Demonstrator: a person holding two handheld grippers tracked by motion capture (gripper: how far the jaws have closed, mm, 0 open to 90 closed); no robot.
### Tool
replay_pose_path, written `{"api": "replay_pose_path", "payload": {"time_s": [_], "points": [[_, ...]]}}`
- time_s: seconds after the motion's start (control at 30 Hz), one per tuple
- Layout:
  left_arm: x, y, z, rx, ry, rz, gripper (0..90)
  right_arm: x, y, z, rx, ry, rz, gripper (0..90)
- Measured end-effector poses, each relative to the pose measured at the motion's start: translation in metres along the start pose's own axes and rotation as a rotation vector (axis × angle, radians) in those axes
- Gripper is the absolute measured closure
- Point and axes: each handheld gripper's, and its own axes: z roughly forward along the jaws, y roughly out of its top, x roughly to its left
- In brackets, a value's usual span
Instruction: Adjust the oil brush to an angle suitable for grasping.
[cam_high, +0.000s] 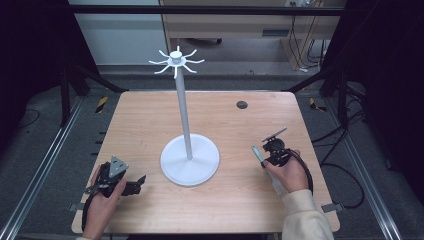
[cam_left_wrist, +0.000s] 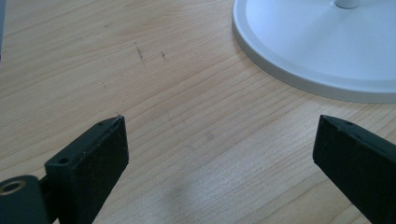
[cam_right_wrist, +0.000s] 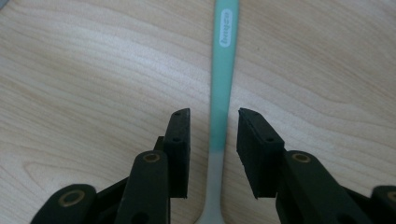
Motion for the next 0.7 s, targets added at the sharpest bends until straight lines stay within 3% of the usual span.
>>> {"api": "replay_pose_path", "payload": {"time_s": [0.7], "points": [[-0.0005, 0.0000, 0.0005, 0.003, -0.007, 0.004, 3.1, -0.0012, -0.0036, 0.0090, 0.077, -0.001, 0.017, 74.5]]}}
